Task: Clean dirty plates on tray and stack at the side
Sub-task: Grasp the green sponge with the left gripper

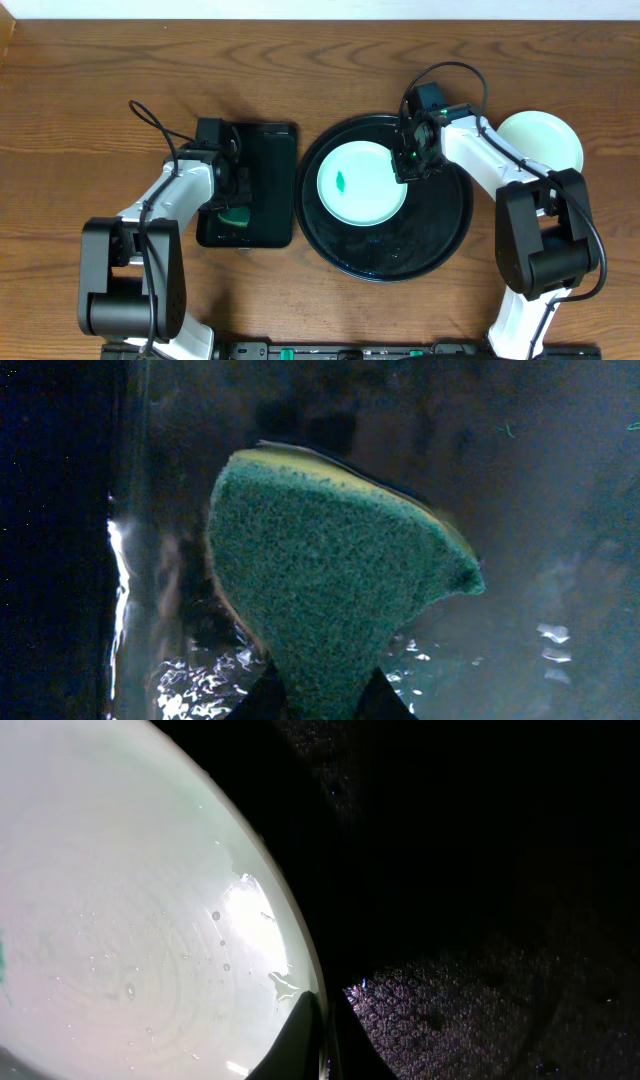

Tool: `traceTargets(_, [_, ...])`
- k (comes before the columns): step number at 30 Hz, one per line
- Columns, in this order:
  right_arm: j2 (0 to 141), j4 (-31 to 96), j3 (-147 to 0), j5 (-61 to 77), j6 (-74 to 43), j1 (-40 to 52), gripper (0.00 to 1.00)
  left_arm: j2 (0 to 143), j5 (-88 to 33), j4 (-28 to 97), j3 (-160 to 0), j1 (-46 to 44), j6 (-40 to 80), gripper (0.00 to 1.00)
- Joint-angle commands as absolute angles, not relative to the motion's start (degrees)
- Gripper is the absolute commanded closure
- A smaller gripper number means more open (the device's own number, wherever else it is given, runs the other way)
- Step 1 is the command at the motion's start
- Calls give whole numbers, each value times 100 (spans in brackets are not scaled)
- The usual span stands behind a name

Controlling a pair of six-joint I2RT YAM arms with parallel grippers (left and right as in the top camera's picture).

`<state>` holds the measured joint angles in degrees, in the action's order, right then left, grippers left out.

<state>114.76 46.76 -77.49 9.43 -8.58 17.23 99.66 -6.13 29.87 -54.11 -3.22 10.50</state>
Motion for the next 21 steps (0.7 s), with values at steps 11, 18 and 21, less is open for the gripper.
traceTargets(11, [11563,4648,-7712,996,-895,1815,99,8394,-690,3103,-5489,-331,1079,93])
traceTargets(18, [11563,4650,-7712,996,-895,1815,99,7835,-687,3168,-5487,-331,1079,93])
traceTargets(21, [11563,4648,-7712,996,-895,1817,99,7931,-692,3181,-5463,-336,1079,92])
